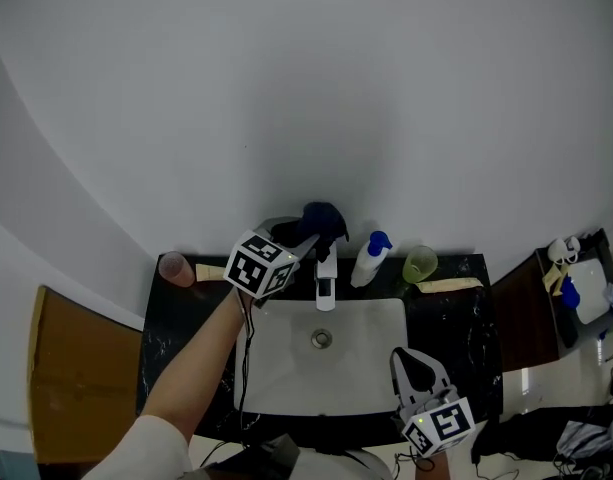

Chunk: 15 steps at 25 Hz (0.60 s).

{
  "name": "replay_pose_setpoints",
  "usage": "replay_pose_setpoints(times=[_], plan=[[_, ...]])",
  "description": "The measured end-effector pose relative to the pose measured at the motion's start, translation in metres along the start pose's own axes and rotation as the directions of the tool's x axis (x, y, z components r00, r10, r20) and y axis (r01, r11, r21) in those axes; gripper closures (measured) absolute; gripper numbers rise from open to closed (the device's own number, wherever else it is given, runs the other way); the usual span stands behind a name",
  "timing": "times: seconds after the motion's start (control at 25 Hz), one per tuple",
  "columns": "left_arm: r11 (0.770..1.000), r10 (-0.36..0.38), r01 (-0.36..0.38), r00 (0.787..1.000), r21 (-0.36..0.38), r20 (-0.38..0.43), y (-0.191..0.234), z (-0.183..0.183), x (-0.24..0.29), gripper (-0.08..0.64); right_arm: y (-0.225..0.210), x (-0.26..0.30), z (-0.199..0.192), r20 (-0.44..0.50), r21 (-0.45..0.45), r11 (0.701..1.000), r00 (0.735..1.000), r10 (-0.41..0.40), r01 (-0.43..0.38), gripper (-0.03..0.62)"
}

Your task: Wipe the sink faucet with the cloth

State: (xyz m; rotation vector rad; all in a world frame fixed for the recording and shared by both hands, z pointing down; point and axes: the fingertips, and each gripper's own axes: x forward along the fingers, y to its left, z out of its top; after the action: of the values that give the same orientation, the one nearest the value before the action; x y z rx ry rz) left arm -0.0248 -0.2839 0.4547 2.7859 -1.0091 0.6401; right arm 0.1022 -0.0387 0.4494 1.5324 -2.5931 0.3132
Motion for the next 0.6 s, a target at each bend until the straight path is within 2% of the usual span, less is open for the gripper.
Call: replay_pose_setpoints(times=[0.12, 0.2, 0.28, 0.48, 0.6], plan=[[0.992, -0.125, 0.124, 0.991, 0.016, 0.053, -0.028, 0.010, -0.022, 0.431, 0.000, 0.001, 0.000, 0.001, 0.003, 1.000, 1.000, 0.002, -0.002, 0.586], [0.973, -0.228, 0.226, 0.973, 0.044, 0.048, -0.056, 0.009, -0.034, 0.431, 0.000, 0.002, -0.002, -0.006, 0.006, 1.000, 1.000, 0.001, -0.001, 0.586], [0.957, -0.287, 0.285, 0.958, 0.057, 0.024, -0.075, 0.002, -0.037, 0.431, 0.000, 0.005, -0.004, -0.011, 0.008, 1.000, 1.000, 0.001, -0.001, 0.586], [0.955, -0.292, 0.293, 0.956, 0.050, -0.034, -0.077, -0.016, -0.014, 0.431, 0.002, 0.005, -0.003, -0.008, 0.008, 1.000, 1.000, 0.001, -0.001, 0.586], [0.965, -0.250, 0.253, 0.967, 0.072, -0.053, -0.062, -0.011, 0.000, 0.431, 0.000, 0.001, -0.003, -0.003, 0.010, 1.000, 1.000, -0.008, 0.008, 0.586]])
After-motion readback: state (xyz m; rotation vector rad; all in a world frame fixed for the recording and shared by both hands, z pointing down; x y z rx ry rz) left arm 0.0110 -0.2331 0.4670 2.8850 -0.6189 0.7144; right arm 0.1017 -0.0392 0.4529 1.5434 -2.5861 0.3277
